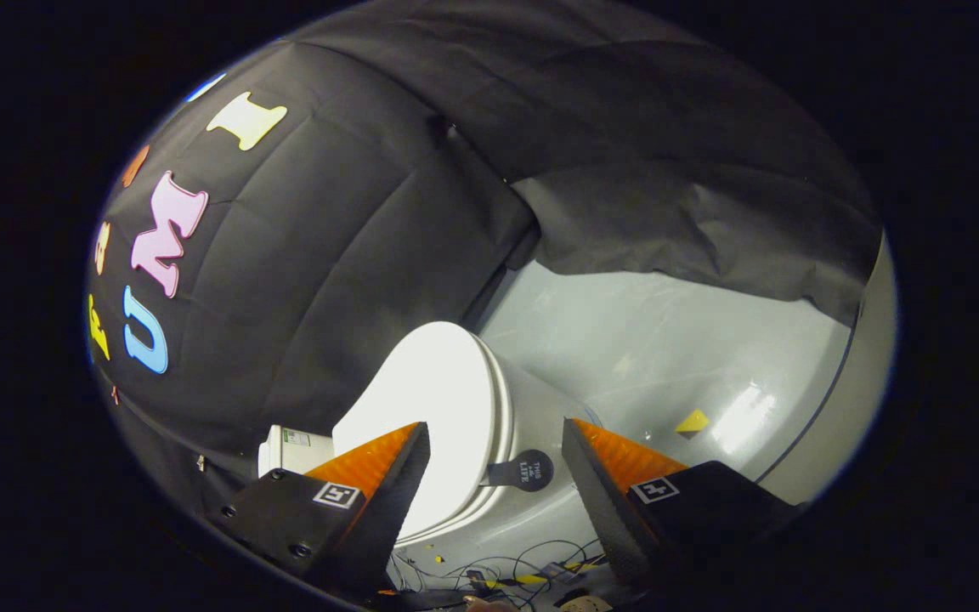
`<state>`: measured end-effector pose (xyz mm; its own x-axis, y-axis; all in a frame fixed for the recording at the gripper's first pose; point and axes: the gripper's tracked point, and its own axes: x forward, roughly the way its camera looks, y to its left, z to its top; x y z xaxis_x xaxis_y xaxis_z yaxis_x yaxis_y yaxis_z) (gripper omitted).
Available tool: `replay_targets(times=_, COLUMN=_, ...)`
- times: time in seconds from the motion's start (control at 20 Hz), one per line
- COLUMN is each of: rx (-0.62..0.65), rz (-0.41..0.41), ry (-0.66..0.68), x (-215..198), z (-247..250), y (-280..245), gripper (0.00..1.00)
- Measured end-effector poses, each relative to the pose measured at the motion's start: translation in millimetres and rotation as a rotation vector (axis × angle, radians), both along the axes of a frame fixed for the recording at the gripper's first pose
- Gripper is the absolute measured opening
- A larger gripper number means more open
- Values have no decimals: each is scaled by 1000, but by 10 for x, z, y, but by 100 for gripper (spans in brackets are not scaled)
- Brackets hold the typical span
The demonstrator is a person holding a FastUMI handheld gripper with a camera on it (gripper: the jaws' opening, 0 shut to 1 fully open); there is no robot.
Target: Open the toilet lid.
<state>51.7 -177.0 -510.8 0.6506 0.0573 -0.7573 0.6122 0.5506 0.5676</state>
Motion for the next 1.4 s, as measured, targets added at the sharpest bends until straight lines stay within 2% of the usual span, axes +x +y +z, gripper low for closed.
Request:
replay_targets(times=0.25, rx=90, rz=-32, ry=66, x=-111, z=-404, y=68, gripper=99)
replay_targets(times=0.4, rx=137, rz=-22, ry=90, x=-122, z=-571, y=190, gripper=99)
replay_targets(times=0.75, rx=233, rz=-14, ry=67, x=-50, z=-838, y=404, gripper=97)
replay_targets(times=0.8, rx=256, rz=-23, ry=58, x=-20, z=-853, y=421, gripper=89)
replay_targets(times=0.85, rx=273, rz=-31, ry=51, x=-10, z=-869, y=440, gripper=85)
replay_targets(times=0.9, rx=283, rz=-32, ry=51, x=3, z=-899, y=454, gripper=75)
replay_targets(times=1.05, rx=303, rz=-4, ry=37, x=28, z=-911, y=504, gripper=74)
replay_targets(times=1.2, rx=308, rz=-20, ry=40, x=34, z=-938, y=492, gripper=42)
replay_targets(times=1.4, rx=319, rz=-19, ry=28, x=41, z=-958, y=507, gripper=42)
